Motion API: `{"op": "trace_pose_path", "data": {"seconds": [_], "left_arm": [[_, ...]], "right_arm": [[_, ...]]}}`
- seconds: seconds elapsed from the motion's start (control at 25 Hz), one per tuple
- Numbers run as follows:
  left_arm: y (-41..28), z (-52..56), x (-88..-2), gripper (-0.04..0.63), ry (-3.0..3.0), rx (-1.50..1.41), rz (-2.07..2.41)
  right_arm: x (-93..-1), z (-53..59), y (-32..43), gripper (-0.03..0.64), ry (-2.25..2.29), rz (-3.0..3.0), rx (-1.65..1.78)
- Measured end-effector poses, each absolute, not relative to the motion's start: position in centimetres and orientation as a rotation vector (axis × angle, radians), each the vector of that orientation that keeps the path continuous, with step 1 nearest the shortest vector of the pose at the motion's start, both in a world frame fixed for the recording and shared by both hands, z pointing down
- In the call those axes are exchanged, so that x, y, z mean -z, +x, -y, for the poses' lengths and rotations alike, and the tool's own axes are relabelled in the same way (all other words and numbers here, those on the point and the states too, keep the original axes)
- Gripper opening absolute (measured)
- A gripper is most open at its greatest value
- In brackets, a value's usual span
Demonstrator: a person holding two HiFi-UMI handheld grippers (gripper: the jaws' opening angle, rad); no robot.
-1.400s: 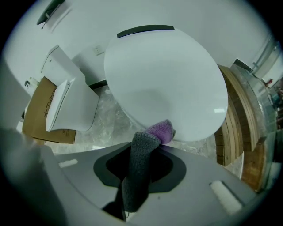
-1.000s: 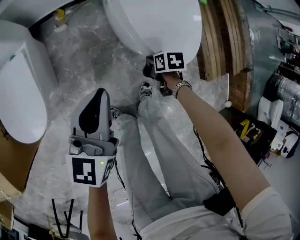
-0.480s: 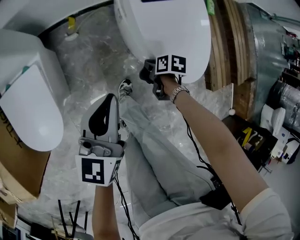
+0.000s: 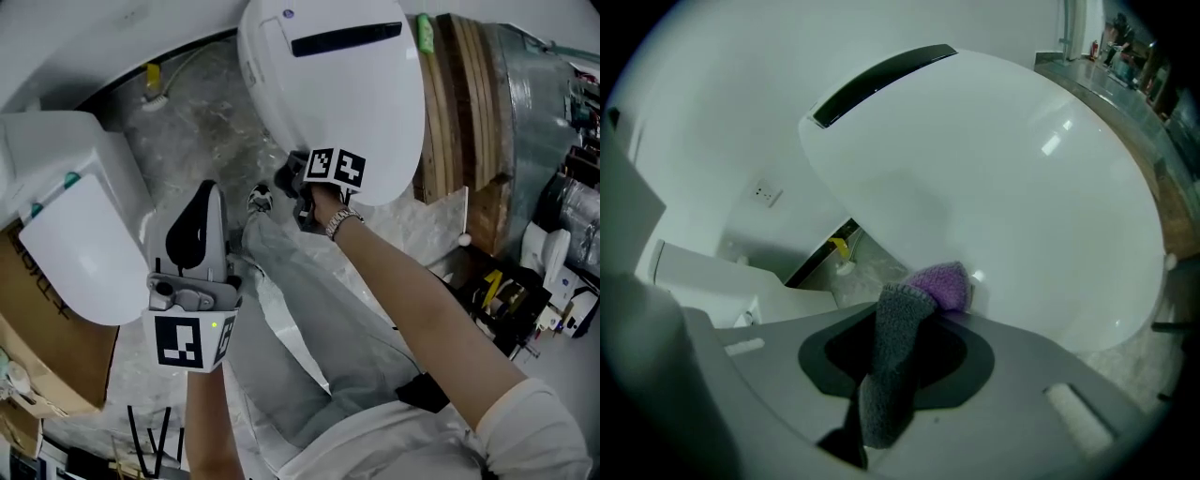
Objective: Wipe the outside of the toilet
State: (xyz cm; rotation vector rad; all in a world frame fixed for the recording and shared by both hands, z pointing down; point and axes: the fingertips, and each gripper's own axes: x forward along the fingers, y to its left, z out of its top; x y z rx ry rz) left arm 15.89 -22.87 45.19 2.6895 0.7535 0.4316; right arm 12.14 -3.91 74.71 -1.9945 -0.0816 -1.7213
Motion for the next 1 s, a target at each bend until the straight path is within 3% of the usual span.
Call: {"op": "trace_pose_path", "data": {"seconds": [1.0], "left_arm": [[29.7, 30.1, -47.0, 0.005, 2.596, -0.500, -0.960]], "right_arm": [[-74.9, 11.3, 33.3, 0.094, -1.771, 0.481, 1.384]]}}
